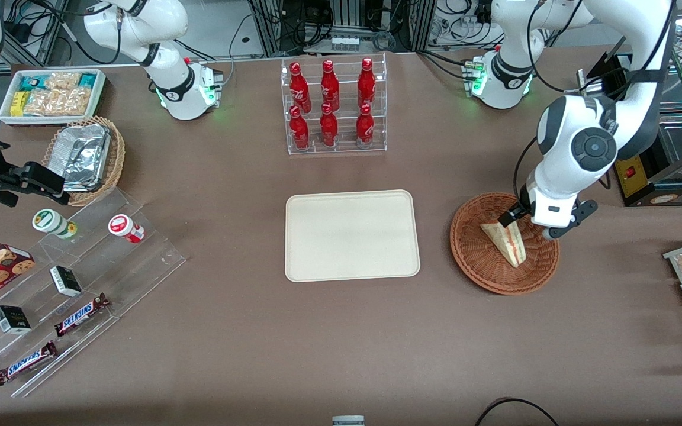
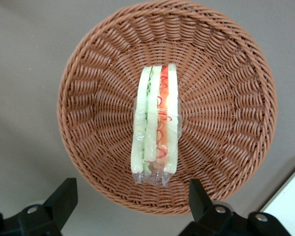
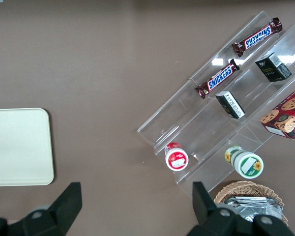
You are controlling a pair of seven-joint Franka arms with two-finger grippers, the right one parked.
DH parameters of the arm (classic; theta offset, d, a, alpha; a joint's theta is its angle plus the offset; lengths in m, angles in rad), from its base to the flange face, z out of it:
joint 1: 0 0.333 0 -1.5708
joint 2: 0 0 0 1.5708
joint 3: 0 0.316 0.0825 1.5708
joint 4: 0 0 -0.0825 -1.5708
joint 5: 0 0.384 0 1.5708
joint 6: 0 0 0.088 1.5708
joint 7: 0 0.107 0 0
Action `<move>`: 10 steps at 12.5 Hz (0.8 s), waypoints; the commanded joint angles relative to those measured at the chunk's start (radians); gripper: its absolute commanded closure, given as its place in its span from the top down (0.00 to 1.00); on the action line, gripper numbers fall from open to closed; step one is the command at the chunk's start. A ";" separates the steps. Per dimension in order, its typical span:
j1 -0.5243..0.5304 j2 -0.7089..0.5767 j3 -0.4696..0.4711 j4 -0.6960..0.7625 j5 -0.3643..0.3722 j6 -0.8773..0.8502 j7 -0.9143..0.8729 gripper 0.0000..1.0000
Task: Place sandwich from basket to tray
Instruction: 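Lower the left gripper and close it on the sandwich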
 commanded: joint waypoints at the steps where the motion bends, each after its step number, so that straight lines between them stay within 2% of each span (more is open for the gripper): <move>1: -0.009 0.037 0.003 -0.005 -0.018 0.066 -0.025 1.00; 5: -0.006 0.097 0.003 -0.006 -0.069 0.135 -0.023 1.00; 9: -0.001 0.132 0.003 -0.006 -0.069 0.143 -0.002 0.98; 10: -0.001 0.134 0.005 -0.006 -0.069 0.142 0.012 0.71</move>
